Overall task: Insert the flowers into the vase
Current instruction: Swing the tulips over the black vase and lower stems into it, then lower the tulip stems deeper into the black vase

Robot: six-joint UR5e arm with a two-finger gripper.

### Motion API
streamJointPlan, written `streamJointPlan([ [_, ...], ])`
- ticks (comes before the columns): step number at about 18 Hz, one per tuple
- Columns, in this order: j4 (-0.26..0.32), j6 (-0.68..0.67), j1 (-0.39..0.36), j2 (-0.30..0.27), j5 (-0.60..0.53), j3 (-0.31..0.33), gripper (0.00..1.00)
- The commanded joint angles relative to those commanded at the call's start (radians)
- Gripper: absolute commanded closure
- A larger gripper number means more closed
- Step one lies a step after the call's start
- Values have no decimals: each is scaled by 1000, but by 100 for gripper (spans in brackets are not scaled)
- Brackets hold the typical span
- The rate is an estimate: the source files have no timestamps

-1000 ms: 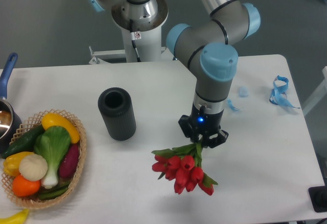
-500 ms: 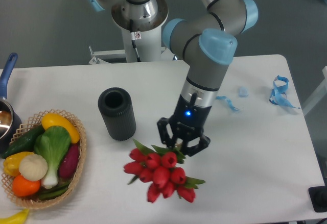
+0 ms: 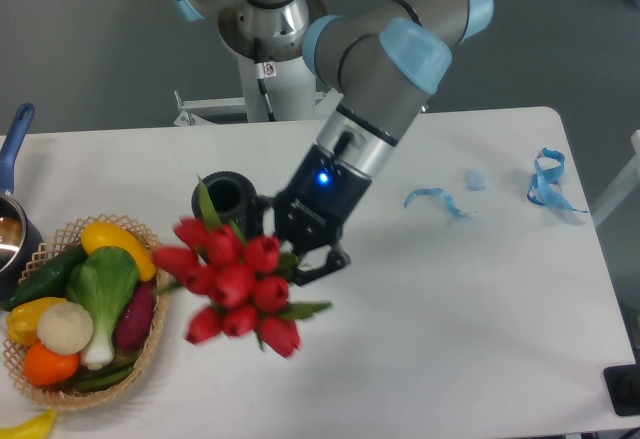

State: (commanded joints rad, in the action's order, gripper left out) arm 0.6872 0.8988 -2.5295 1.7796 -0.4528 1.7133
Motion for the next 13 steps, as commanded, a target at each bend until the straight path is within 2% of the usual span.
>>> streamJointPlan([
  [3,0,61,-32,-70,100,93,96],
  [8,2,156,-126,-199,301,273,96],
  [10,2,192,-140,-226,342,319,96],
  [13,2,212,-141,-241,345,359,96],
])
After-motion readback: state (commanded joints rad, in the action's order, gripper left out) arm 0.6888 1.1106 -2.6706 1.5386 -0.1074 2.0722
